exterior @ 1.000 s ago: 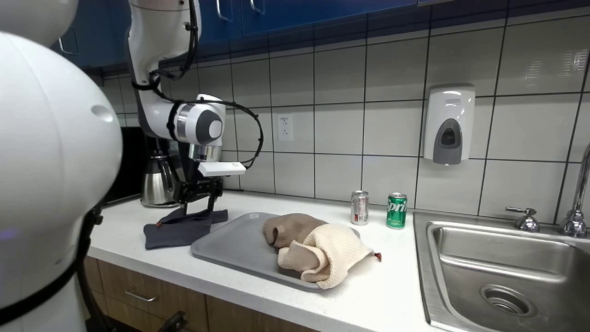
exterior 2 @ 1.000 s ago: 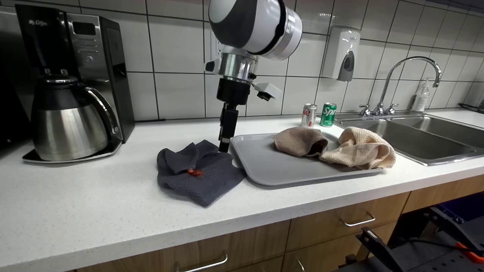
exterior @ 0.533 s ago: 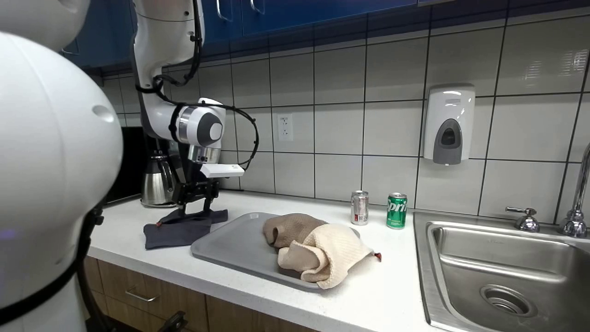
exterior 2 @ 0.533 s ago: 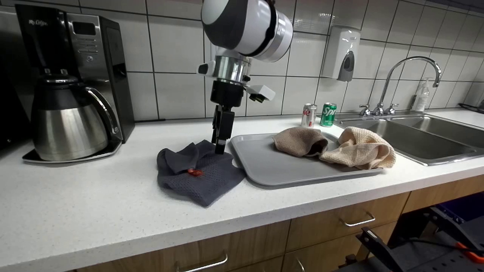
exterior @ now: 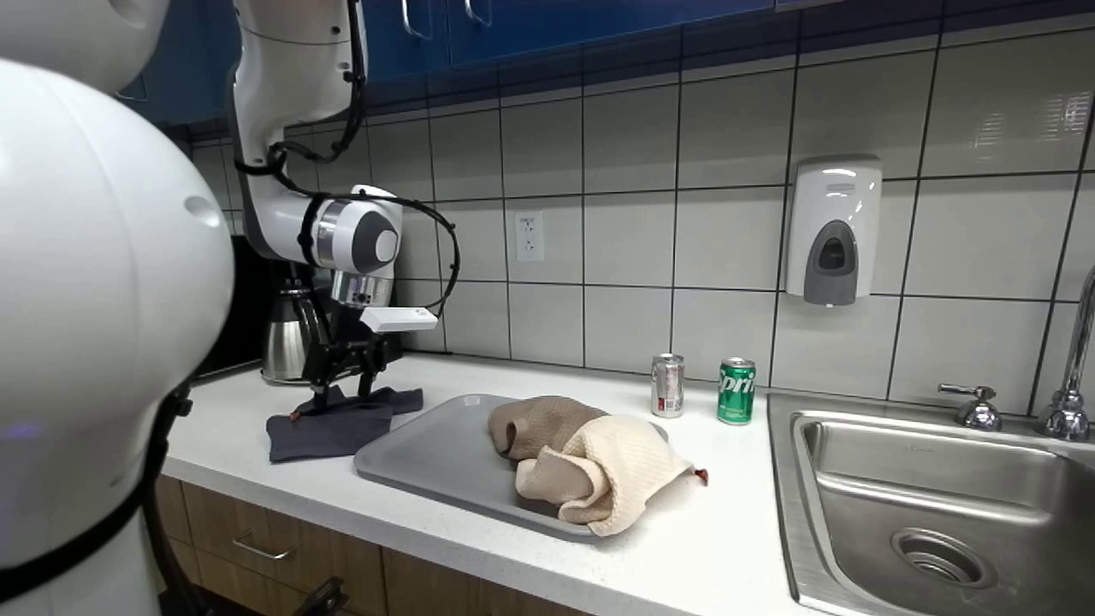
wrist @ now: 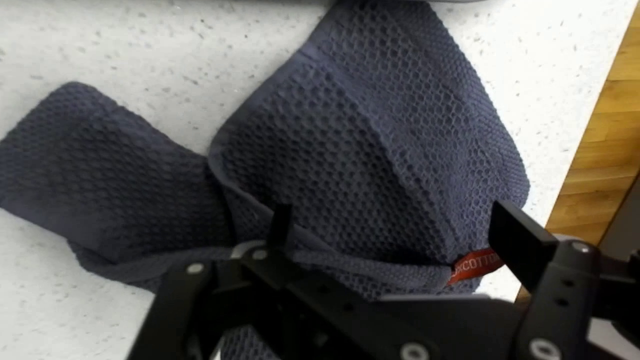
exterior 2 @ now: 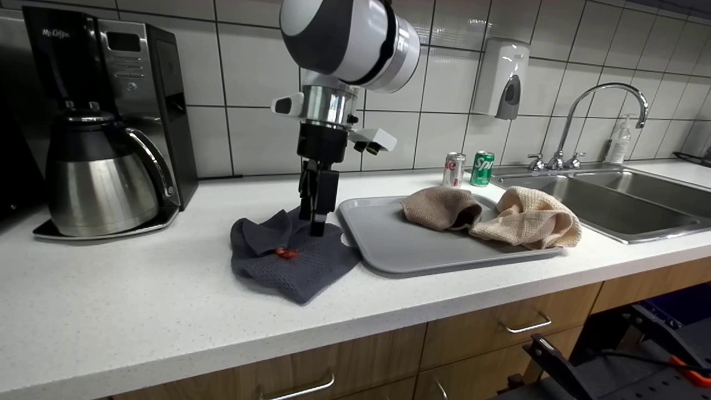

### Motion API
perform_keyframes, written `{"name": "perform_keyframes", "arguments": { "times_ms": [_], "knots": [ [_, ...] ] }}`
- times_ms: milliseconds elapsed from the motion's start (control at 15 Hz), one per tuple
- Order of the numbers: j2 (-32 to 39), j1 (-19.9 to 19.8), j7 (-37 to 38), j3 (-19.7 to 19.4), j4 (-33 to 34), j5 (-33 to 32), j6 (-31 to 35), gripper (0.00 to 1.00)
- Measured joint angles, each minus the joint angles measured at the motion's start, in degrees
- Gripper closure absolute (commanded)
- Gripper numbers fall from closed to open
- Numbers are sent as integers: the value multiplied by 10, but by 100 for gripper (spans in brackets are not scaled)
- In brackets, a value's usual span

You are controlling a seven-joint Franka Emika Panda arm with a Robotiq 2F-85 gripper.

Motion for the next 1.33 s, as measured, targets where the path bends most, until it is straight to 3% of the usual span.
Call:
{"name": "perform_keyframes", "arguments": {
  "times_ms": [1333],
  "knots": [
    [41,16,-1,0,15,-25,0,0]
  ]
}}
